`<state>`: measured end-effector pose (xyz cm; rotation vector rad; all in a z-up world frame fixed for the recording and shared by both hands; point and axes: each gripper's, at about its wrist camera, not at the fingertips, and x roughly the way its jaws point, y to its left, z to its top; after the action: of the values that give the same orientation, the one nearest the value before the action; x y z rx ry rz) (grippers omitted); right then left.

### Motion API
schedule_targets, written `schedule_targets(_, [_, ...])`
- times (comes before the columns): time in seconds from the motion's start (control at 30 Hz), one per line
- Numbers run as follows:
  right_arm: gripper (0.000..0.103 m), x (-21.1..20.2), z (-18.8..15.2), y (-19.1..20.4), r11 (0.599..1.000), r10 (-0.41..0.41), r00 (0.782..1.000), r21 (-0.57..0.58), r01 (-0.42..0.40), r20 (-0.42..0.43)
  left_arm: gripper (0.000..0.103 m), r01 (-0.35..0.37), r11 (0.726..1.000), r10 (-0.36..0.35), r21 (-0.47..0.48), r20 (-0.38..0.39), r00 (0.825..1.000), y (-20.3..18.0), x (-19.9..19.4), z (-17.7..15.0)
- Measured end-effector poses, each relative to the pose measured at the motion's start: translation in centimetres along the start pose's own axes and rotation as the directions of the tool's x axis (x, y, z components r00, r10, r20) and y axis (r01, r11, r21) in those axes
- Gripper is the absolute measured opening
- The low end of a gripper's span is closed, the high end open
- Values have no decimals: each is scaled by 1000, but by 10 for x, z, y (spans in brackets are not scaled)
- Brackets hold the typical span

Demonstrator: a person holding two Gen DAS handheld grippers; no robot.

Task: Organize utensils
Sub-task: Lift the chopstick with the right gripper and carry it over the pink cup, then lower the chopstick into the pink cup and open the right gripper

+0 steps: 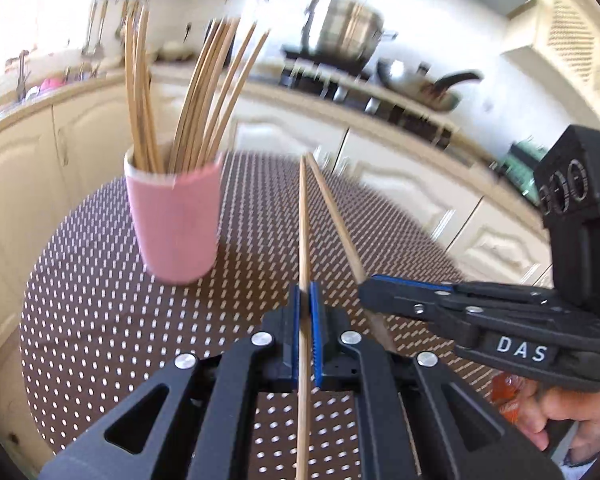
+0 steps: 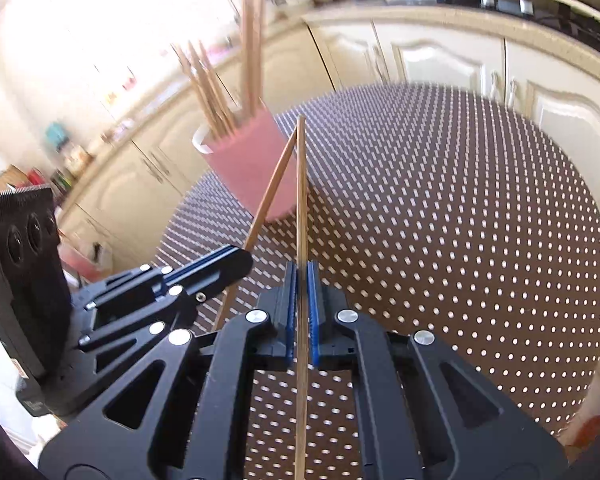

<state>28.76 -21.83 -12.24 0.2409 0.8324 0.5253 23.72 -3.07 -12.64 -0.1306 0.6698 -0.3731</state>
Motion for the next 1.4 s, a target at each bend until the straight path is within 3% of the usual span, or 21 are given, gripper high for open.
schedule_targets(0.2, [6, -30, 11, 39, 997, 63, 987, -47, -56, 149, 5, -10, 1000, 4, 29, 177, 984, -12, -33, 18])
schedule_targets(0.4, [6, -41, 30, 73, 991, 88, 960, -122, -57, 265, 5, -22, 1000, 14, 20, 329, 944, -6, -56, 32])
schedule_targets(0.67, [6, -41, 61, 98, 978, 111, 905, -206, -27, 410, 5, -31, 999, 42, -29, 513, 857, 19, -71, 60])
schedule_targets(0.87, [6, -27, 86, 111, 969, 121, 855, -249, 9, 504, 6, -33, 998, 62, -58, 603, 796, 36, -67, 82])
schedule_targets(1.13, [6, 1, 112, 110, 961, 138, 794, -275, 37, 592, 6, -57, 995, 101, -87, 675, 731, 59, -46, 107])
schedule_targets(1.23, [6, 9, 120, 107, 960, 149, 777, -276, 33, 612, 6, -58, 994, 108, -95, 695, 711, 66, -37, 116])
schedule_targets(1.4, [6, 25, 129, 102, 963, 152, 764, -268, 29, 628, 6, -72, 990, 139, -125, 698, 703, 78, -14, 123])
